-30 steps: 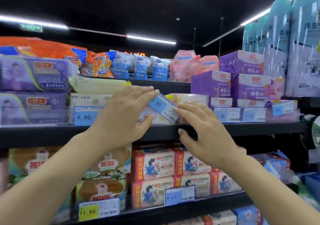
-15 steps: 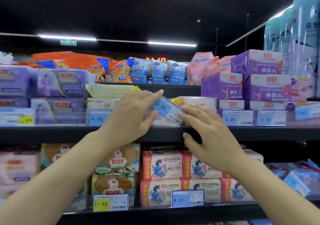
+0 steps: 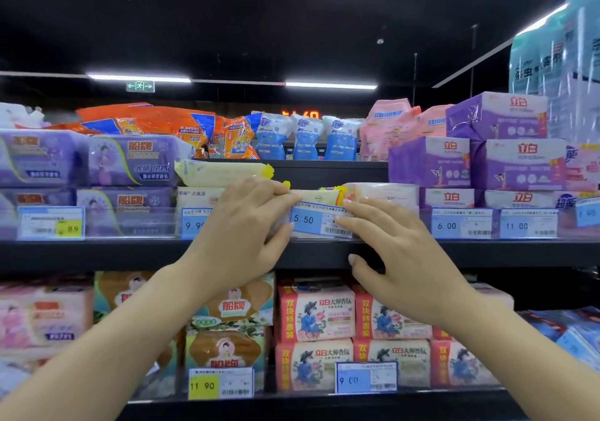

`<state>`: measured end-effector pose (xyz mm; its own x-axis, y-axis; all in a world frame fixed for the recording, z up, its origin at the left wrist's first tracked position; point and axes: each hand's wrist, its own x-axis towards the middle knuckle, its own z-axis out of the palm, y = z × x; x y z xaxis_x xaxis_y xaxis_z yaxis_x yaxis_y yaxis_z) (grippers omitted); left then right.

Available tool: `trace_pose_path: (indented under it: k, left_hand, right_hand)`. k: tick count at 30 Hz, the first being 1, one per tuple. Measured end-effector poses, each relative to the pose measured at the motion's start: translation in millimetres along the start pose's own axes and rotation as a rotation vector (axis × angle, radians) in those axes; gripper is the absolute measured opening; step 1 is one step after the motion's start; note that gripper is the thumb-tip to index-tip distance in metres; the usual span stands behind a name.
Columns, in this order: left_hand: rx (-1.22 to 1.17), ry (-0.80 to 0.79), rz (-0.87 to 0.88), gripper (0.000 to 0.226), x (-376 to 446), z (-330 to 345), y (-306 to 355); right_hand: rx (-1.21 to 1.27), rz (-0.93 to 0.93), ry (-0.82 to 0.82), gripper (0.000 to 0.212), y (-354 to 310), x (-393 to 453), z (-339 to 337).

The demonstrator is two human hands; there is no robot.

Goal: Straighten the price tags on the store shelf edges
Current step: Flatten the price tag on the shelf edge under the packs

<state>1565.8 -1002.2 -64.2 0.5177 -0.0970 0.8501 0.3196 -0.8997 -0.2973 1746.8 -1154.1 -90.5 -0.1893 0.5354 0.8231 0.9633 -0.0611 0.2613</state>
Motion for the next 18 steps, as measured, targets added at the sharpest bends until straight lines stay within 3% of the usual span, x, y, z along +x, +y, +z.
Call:
trace_pose_path:
  k: [18]
  left_hand:
    - [0.057,-0.031,-0.031,0.039,-9.2,-3.1,5.2]
  right_hand:
    - [-0.039,-0.032,-0.038,0.046,-1.5,-3.3,3.7]
